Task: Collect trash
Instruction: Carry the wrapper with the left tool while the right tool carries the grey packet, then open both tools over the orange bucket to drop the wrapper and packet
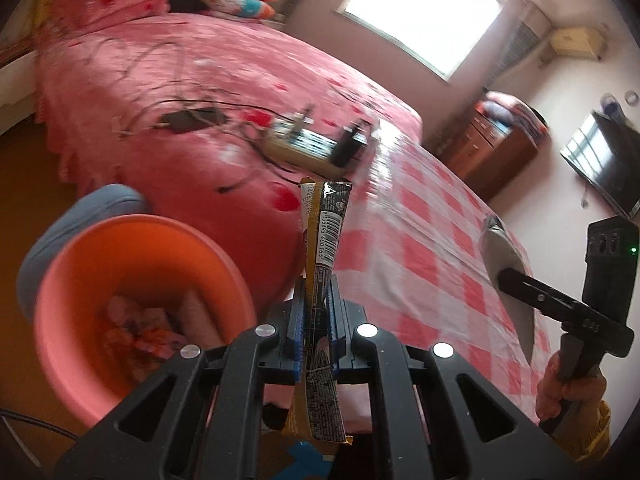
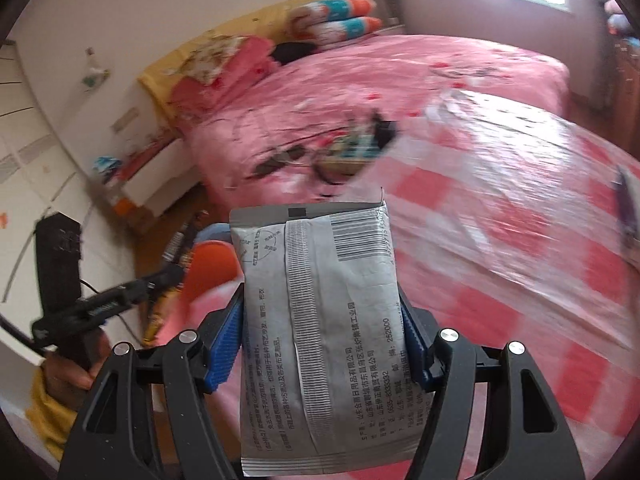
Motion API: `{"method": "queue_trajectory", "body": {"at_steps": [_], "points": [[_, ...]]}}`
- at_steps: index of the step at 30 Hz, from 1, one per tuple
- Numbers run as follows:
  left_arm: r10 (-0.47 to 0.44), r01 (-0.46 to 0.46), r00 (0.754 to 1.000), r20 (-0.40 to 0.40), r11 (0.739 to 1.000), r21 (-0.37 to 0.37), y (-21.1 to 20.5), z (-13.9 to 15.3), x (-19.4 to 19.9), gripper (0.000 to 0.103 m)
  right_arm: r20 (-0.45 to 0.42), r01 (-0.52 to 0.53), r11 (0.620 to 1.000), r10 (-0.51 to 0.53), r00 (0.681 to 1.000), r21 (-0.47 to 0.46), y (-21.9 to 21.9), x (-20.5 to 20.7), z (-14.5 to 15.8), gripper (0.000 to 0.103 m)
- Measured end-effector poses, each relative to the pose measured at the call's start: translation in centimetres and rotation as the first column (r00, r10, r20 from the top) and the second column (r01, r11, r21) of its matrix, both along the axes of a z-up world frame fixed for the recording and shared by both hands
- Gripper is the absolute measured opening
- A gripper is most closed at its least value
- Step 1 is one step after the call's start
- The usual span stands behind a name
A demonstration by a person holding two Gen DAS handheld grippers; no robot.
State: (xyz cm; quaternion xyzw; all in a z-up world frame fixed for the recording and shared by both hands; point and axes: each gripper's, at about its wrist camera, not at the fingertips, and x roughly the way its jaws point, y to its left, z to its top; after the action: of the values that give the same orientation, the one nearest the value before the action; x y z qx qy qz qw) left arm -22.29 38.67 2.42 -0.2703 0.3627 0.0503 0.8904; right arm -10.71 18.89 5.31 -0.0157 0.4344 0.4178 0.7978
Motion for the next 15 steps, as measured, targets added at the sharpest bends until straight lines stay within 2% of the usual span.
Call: {"method": "queue_trajectory", "body": {"at_steps": [7, 15], "points": [[0.154, -0.155, 0.988, -0.026, 0.988, -0.024, 4.9, -1.5, -2.7, 0.011, -0.013, -0.130, 0.990, 0.130, 0.991, 0.048, 7.7, -1.3, 0.6, 0.068], [0.291, -0.298, 0.953, -0.085, 0.949, -0.099, 8.9, -4.5, -4.9, 0.011, -0.036, -0.245, 0.967, 0.248, 0.968, 0.076, 15.7, -3.3, 0.0, 0.070]]}}
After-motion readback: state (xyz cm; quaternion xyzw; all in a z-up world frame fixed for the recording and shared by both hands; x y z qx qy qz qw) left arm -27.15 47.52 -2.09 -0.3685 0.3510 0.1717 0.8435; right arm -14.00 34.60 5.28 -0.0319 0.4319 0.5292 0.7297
